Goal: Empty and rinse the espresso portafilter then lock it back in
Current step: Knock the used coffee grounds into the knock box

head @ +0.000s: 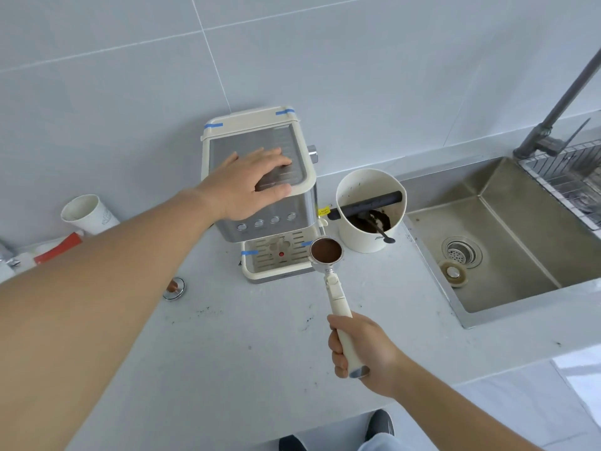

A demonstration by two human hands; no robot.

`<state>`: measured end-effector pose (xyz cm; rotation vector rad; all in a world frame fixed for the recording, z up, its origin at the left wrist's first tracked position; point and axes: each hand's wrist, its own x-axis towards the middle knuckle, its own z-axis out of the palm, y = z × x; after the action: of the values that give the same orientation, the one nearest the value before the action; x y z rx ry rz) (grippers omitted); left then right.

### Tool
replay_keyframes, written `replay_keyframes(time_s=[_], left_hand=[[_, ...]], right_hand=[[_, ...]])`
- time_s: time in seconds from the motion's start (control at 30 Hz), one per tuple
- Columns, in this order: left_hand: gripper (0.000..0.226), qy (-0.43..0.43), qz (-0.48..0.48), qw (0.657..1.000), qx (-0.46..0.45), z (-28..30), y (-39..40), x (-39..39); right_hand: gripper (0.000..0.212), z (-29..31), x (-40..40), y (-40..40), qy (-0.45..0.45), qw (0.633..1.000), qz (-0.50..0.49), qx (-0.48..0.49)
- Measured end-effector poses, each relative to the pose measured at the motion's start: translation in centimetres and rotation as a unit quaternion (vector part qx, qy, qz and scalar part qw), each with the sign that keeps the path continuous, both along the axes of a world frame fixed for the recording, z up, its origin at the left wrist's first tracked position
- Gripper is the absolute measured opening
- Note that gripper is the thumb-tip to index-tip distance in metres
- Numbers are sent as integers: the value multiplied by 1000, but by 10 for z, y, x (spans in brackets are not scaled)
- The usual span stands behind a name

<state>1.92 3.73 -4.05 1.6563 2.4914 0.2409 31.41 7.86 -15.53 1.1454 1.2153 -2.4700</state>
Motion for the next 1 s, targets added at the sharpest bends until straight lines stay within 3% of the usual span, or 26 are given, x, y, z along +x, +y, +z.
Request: replay_keyframes(time_s=[0.37,0.73,1.0], left_hand=[[56,-19,67,997,12,4,41,14],[58,-27,98,992,77,-10,49,13],[64,-48,107,988,97,-8,49,15]], right_hand=[[7,22,35,63,52,998,-27,8],[23,32,25,146,118,989,-86,32],[32,32,2,195,94,989,-74,88]])
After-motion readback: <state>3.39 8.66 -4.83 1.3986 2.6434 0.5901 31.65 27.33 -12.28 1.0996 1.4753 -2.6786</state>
